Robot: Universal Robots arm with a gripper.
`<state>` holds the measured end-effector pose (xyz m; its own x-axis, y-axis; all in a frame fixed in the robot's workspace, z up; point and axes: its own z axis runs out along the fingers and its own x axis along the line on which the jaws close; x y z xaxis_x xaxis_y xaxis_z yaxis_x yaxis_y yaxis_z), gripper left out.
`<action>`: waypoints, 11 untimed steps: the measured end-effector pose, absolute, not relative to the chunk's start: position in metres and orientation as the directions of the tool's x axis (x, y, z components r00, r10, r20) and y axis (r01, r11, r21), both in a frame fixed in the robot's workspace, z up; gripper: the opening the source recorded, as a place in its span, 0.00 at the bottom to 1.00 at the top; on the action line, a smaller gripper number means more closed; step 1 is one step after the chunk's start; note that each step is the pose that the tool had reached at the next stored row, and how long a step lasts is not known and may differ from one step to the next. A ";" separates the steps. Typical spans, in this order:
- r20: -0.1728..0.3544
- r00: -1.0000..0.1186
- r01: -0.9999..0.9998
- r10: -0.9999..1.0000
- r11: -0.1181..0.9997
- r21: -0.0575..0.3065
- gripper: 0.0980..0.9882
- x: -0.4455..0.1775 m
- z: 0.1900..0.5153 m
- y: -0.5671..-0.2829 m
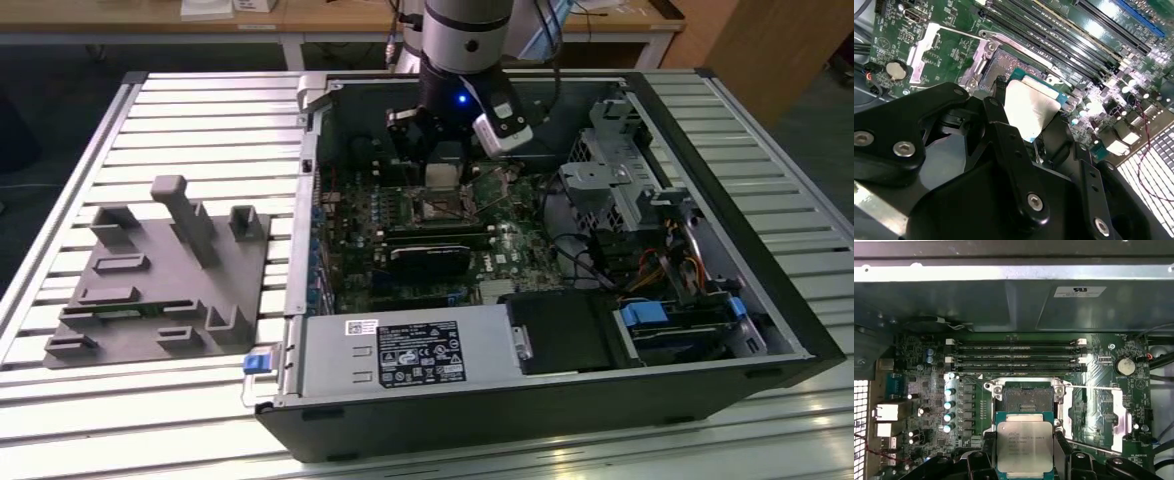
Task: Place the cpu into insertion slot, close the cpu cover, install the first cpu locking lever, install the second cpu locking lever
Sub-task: 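Place the cpu into insertion slot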
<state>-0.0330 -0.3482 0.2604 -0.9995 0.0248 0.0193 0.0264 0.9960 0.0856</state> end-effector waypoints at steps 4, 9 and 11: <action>0.019 -1.000 0.026 0.025 0.996 0.086 0.50 -0.033 0.255 -0.348; 0.019 -1.000 0.026 0.025 0.996 0.086 0.50 -0.033 0.255 -0.348; 0.019 -0.999 0.030 0.028 0.996 0.086 0.50 -0.033 0.255 -0.348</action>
<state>-0.0330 -0.3482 0.2552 -0.9994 0.0281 0.0193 0.0296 0.9959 0.0855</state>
